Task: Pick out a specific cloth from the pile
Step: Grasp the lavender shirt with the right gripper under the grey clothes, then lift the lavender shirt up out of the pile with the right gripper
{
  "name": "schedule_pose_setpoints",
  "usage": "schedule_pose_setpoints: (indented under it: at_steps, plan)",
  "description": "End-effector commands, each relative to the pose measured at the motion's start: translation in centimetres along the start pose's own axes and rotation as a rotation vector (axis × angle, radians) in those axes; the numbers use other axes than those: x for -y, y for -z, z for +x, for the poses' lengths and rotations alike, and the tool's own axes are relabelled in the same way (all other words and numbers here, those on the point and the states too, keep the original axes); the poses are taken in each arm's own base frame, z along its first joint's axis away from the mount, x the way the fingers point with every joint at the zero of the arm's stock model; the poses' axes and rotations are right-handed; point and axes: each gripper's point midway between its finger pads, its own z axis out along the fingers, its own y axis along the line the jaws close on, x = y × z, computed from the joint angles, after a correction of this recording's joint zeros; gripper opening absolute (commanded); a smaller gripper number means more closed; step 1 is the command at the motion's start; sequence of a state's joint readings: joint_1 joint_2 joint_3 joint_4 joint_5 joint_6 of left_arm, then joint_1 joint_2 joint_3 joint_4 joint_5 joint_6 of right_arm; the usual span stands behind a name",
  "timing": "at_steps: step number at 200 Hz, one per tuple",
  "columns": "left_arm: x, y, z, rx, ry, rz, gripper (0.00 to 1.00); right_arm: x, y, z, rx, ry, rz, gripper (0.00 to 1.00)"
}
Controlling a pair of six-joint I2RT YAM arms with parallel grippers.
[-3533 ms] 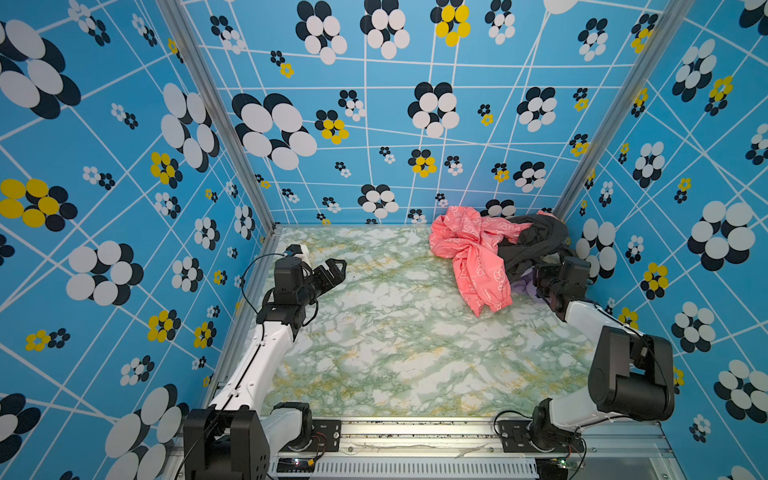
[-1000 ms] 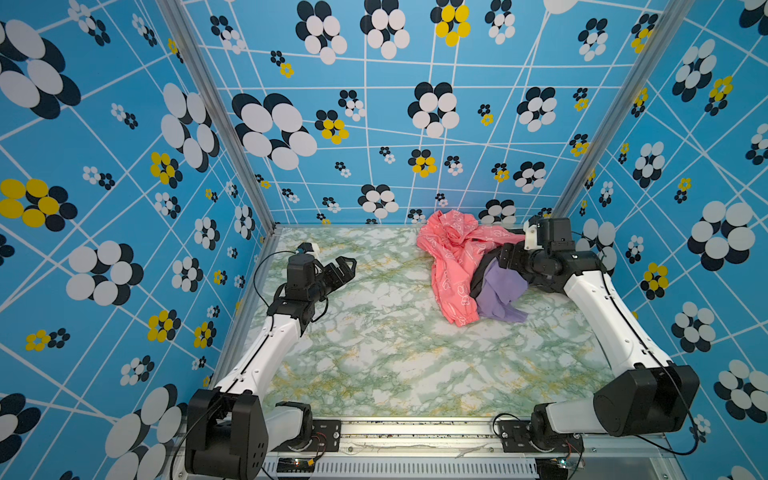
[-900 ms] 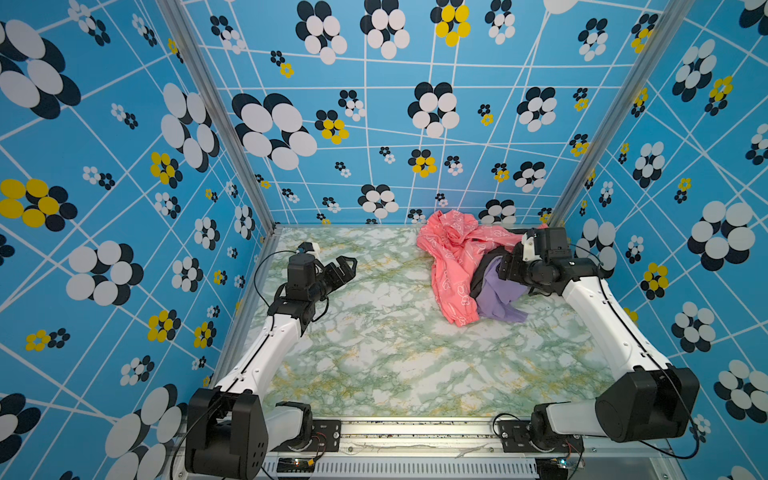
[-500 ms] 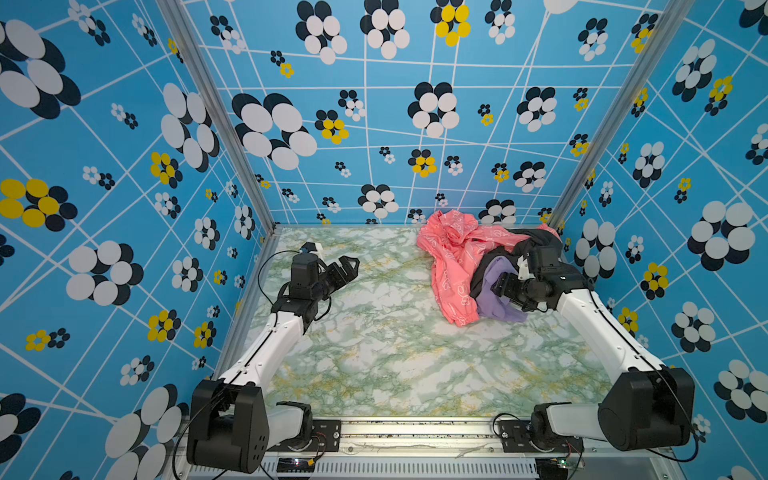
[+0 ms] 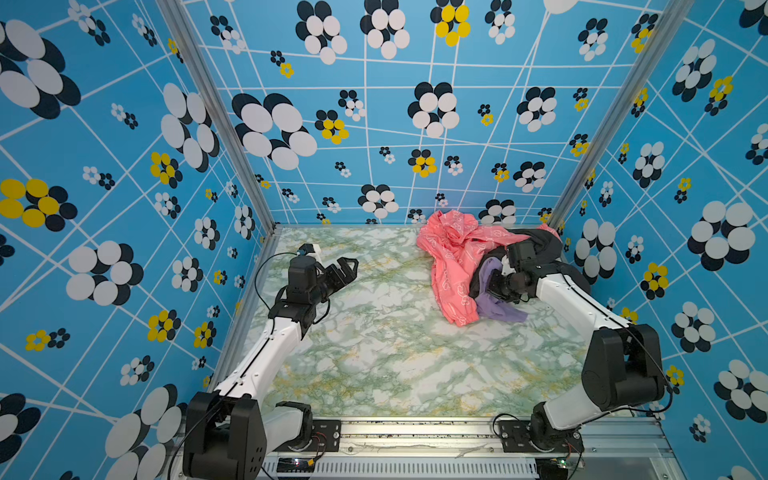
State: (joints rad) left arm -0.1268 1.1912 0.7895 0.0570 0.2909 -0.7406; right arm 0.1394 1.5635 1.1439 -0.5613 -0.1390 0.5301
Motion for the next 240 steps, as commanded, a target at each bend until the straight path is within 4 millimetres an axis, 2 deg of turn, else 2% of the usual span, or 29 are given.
schedule_pose_setpoints:
  at_steps: [1,24,50,107,176,192,198,203,240]
  plan:
    - [-0.1,0.4,0.0,0.019,-0.006,-0.003,0.99,-0.9,2.2,-2.3,0.114,0.013,-0.018,0.03]
    - [-0.1,0.2,-0.1,0.021,-0.001,-0.001,0.99,-1.9,4.3,-3.7,0.199,0.039,-0.057,0.01]
    - [0.1,-0.2,-0.3,0.017,0.002,0.008,0.99,-2.8,7.7,-5.9,0.326,0.051,-0.075,0.00]
    - [0.5,-0.6,-0.5,0.008,-0.002,0.019,0.99,-4.2,16.7,-10.4,0.636,0.074,-0.090,0.00]
    - [0.6,-0.7,-0.5,0.008,-0.002,0.024,0.99,-6.3,27.0,-15.2,0.909,0.136,-0.068,0.00]
    - [0.5,-0.7,-0.5,0.007,0.000,0.024,0.99,-6.7,28.8,-16.1,0.945,0.151,-0.057,0.00]
    - [0.5,-0.7,-0.5,0.008,-0.001,0.025,0.99,-6.7,28.6,-16.3,0.934,0.155,-0.046,0.00]
    - [0.5,-0.7,-0.4,0.007,-0.001,0.024,0.99,-7.1,30.2,-16.8,0.963,0.155,-0.056,0.00]
    - [0.3,-0.6,-0.3,0.007,-0.002,0.022,0.99,-8.7,33.6,-18.4,1.019,0.174,-0.088,0.00]
